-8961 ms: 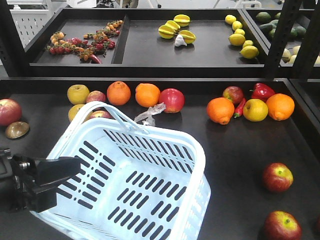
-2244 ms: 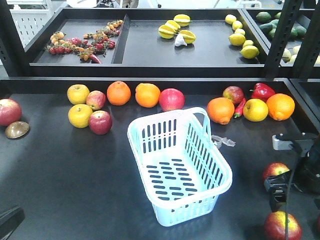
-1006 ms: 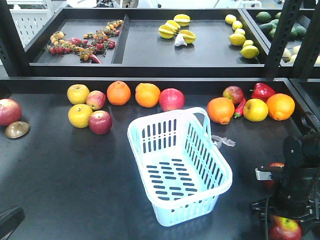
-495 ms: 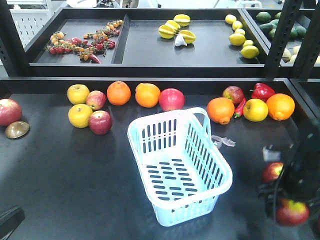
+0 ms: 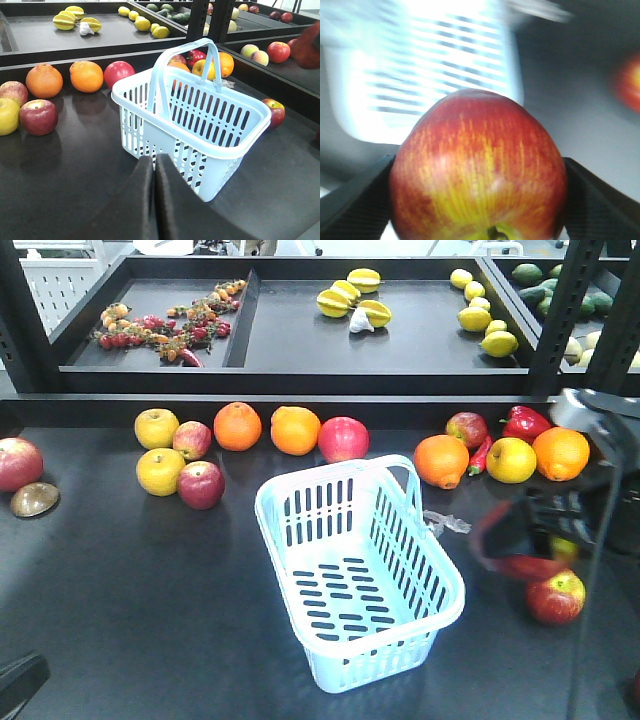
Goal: Pick three apples into basket with both arms
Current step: 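Close the right gripper on the red apple and lift it, then carry the apple over the basket and release it inside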
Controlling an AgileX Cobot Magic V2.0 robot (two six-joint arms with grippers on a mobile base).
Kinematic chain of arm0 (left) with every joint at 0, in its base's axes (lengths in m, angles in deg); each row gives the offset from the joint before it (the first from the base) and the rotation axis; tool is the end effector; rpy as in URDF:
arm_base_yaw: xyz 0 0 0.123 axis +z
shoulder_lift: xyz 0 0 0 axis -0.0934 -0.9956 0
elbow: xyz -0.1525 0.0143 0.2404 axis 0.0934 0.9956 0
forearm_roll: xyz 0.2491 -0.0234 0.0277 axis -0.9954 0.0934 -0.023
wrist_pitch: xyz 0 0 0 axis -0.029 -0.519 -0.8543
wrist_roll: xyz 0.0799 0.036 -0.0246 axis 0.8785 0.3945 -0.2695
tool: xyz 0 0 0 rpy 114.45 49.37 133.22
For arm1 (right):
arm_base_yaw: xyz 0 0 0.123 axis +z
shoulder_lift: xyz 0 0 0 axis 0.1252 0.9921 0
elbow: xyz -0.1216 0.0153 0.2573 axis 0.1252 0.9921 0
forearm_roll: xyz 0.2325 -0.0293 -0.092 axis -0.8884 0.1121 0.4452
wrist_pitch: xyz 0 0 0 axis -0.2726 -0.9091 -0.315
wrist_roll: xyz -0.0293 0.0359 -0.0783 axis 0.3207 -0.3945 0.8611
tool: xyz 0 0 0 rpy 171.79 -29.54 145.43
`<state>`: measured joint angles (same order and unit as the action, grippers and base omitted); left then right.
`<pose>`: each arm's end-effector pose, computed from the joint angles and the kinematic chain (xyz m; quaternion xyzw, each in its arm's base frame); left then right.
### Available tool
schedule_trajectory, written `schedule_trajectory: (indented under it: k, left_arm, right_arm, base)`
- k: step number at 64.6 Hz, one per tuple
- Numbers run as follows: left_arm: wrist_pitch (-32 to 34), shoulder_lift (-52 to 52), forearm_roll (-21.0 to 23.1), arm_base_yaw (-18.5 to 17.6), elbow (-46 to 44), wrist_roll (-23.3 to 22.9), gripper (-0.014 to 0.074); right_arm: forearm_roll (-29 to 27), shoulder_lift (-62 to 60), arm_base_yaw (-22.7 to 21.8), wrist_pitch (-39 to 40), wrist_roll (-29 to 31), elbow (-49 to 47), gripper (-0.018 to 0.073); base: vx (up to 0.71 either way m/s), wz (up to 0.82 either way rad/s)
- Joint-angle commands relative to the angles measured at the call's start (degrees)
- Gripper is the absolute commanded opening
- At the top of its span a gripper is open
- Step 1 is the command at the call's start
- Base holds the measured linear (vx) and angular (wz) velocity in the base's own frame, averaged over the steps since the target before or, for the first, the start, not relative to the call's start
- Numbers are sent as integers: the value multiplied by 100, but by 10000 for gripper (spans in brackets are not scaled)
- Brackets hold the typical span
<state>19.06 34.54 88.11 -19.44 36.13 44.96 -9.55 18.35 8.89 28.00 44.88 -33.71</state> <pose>0.0645 -0.0424 0.2343 0.1516 0.7680 -0.2229 0.5810 0.2468 0.0465 0.3040 -0.0933 0.9509 0.2114 0.2058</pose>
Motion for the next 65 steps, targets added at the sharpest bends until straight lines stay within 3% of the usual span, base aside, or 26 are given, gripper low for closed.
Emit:
schedule_trajectory:
  k: [1,11,24,35,42,50,56,65]
  left_arm:
    - [361,-45,103,-4,-132,-48,-8]
    - [361,-45,103,-4,-132,-48,-8]
    - [361,-45,103,-4,-132,-48,-8]
    - [361,-45,103,-4,-132,-48,-8]
    - [361,-45,103,-4,-132,-48,-8]
    - [361,-45,97,-4,-132,-48,-8]
    - [361,-45,97,-4,-132,-48,-8]
    - [361,-45,97,-4,-132,-48,-8]
  right_arm:
    - [-817,124,343,560,568,-176,59]
    - [-851,887,1140,1521,651,-176,62]
    - [-871,1662,1238,2016,805,-176,102]
    - [-920,1869,1238,1963,1342,-176,281]
    - [-933,1874,1238,2140,1623,-176,484]
    - [-933,1874,1238,2314,1702,-176,654]
    - [-933,1874,1238,2319,1789,-176,711]
    - [-933,1874,1238,2290,1862,-176,712]
  base:
    - [0,0]
    - [0,0]
    - [0,0]
    - [0,0]
    - [0,0]
    - [0,0]
    - [0,0]
    - [0,0]
